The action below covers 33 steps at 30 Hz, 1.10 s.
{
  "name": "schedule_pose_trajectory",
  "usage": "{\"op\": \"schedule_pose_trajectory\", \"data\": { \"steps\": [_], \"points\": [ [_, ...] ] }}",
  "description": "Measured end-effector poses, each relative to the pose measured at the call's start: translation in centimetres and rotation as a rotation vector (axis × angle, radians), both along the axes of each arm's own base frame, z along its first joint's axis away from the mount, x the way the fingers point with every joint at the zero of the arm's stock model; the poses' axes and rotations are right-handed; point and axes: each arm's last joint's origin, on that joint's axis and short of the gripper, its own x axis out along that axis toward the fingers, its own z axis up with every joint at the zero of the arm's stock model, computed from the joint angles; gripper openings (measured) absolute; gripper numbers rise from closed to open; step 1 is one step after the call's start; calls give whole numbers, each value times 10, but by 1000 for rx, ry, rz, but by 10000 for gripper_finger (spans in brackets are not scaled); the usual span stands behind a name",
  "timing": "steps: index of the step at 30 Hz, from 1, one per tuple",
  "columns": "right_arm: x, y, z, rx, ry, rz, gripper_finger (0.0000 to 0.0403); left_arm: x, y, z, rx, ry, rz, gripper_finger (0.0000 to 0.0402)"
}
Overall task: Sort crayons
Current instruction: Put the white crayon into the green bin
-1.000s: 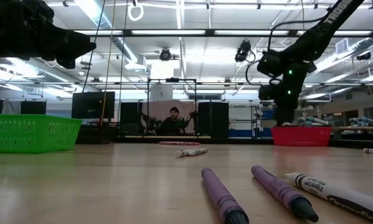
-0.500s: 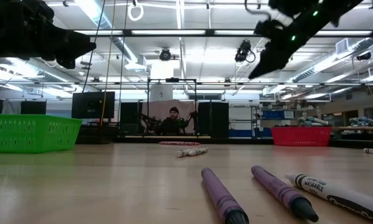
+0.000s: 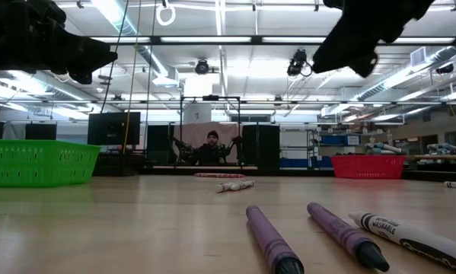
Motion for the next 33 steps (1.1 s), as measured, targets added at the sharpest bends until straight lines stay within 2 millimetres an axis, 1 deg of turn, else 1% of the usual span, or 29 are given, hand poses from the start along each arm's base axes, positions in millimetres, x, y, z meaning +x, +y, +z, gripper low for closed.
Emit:
{"op": "schedule_pose_trajectory", "data": {
  "steps": [2, 6, 8, 10, 13, 15, 17, 19, 21, 26, 30, 33],
  "points": [
    [2, 10, 7, 73, 43, -34, 83, 0, 0, 0, 0, 0, 0, 183],
    [9, 38, 29, 60, 140, -29, 65, 0, 0, 0, 0, 0, 0, 183],
    [13, 50, 34, 61, 213, -53, 56, 0, 0, 0, 0, 0, 0, 183],
    [15, 57, 32, 76, 308, -118, 49, 0, 0, 0, 0, 0, 0, 183],
    [7, 60, 17, 115, 519, -271, 47, 0, 0, 0, 0, 0, 0, 183],
    [-4, 56, 6, 94, 716, -343, 52, 0, 0, 0, 0, 0, 0, 183],
    [-17, 49, 0, -7, 885, -425, 60, 0, 0, 0, 0, 0, 0, 183],
    [-26, 42, -1, -117, 969, -497, 69, 0, 0, 0, 0, 0, 1, 183],
    [-33, 34, -3, -146, 998, -529, 80, 0, 0, 0, 0, 0, 0, 183],
    [-52, 3, -17, 23, 973, -545, 108, 0, 0, 0, 0, 0, 1, 183],
    [-79, -20, -34, 150, 966, -598, 127, 0, 0, 0, 0, 0, 0, 183],
    [-98, -33, -46, 199, 943, -712, 136, 0, 0, 0, 0, 0, 0, 183]
  ]
}}
